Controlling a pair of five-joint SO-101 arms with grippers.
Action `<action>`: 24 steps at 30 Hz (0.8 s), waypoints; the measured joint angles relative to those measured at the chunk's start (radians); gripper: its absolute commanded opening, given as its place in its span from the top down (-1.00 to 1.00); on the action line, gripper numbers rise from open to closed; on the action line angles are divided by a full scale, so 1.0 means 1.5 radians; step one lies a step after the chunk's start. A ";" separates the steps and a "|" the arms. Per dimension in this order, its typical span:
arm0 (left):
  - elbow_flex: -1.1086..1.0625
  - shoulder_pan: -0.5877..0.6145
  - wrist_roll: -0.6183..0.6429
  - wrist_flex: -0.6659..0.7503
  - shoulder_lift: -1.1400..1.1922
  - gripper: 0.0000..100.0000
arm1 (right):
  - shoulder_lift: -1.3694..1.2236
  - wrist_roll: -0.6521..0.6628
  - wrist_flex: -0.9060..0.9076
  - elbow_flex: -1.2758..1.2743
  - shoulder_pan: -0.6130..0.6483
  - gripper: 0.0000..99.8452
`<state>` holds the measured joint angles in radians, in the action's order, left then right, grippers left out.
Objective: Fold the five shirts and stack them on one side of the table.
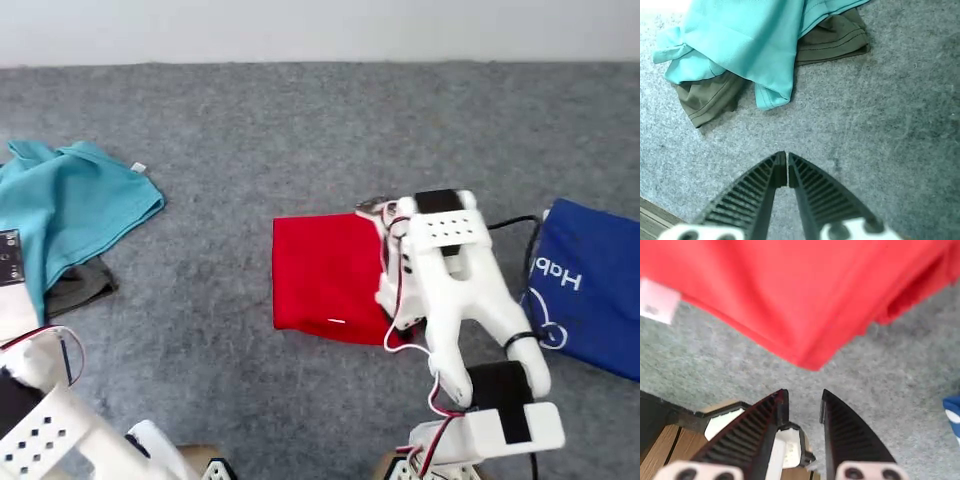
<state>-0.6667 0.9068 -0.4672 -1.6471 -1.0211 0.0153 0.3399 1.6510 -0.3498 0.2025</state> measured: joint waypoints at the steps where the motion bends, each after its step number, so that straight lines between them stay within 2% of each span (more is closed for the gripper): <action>1: 0.000 0.000 0.000 0.000 0.000 0.97 | 0.000 -0.002 -0.007 0.000 0.001 0.76; 10: 0.000 0.000 0.000 0.000 0.000 0.97 | -0.016 -0.013 -0.049 0.000 0.005 0.76; 12: 0.000 0.000 0.000 0.000 0.000 0.97 | -0.048 -0.014 -0.056 0.000 0.005 0.83; 14: 0.000 0.000 0.000 0.000 0.000 0.97 | -0.074 -0.014 -0.057 0.000 0.004 0.99; 24: 0.000 0.000 0.000 0.000 0.000 0.97 | -0.072 -0.014 -0.027 0.036 0.003 0.98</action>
<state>-0.6667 0.9068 -0.4672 -1.6471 -1.0211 -0.0921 0.3184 1.6111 -0.2961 0.2071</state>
